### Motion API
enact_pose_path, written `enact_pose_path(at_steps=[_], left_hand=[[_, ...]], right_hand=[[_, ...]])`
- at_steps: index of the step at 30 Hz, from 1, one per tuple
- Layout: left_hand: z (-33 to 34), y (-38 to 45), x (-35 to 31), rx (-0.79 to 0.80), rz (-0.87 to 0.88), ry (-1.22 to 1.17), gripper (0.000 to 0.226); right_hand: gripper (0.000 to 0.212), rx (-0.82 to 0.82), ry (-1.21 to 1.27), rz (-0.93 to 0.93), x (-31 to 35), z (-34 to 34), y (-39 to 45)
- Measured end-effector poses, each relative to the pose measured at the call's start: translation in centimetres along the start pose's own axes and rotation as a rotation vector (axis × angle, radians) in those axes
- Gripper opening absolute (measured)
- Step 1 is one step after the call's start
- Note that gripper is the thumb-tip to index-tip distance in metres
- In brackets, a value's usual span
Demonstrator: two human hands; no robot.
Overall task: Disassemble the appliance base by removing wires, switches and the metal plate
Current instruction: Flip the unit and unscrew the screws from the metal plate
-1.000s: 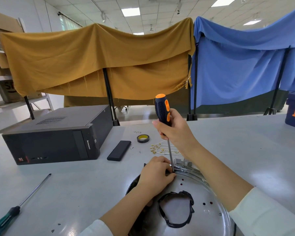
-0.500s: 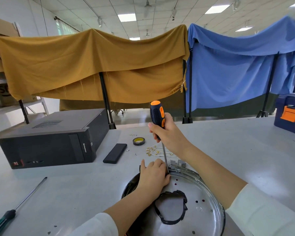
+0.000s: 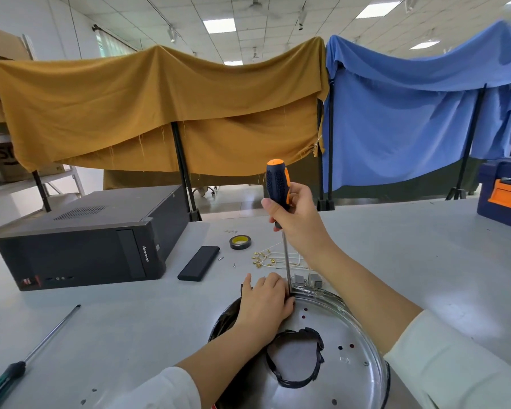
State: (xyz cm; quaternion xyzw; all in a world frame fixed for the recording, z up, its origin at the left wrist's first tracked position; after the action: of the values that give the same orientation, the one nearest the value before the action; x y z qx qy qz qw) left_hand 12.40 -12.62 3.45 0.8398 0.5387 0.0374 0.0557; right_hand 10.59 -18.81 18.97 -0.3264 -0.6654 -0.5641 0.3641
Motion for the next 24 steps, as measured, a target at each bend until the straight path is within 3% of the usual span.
enact_pose_path(at_steps=[5,11,14,17,19,21,24], left_hand=[[-0.6,-0.3,0.1,0.007,0.042,-0.131,0.024],[-3.3,-0.8,2.1,-0.106,0.068,-0.705,0.011],[-5.7,-1.3,4.1,-0.202,0.069,-0.72,0.009],[-7.4,-1.9,6.9,-0.234,0.054,-0.652,0.007],[-7.8,-2.4,9.2,-0.21,0.008,-0.565,0.007],[-7.7,-3.2,11.9,-0.192,-0.059,-0.581,0.007],[-7.5,-5.1,15.2,-0.249,-0.141,-0.752,0.017]], right_hand=[[0.027,0.03,0.117,-0.008,-0.2,-0.2,0.0],[0.017,-0.036,0.225,-0.163,2.7,-1.7,0.8],[0.015,-0.114,0.311,-0.157,3.3,-3.4,1.5],[0.009,-0.186,0.302,-0.038,2.2,-4.4,1.5],[0.021,-0.17,0.088,0.103,1.3,-4.5,0.9],[0.038,-0.063,-0.064,0.254,-0.2,-3.9,0.2],[0.039,0.15,0.114,0.349,-1.8,-1.6,-0.8]])
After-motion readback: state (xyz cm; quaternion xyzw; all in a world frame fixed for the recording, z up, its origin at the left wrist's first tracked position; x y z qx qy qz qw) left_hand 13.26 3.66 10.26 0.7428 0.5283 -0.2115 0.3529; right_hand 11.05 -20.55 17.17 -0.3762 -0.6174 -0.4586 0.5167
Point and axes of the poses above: each hand's wrist, its own y-axis towards the middle knuckle, its own z-axis out of the palm, x = y × z, the point moved 10 cm from there along y, towards the middle knuckle, and after that the axes turned 11 degrees about x, right-handed, at the moved point
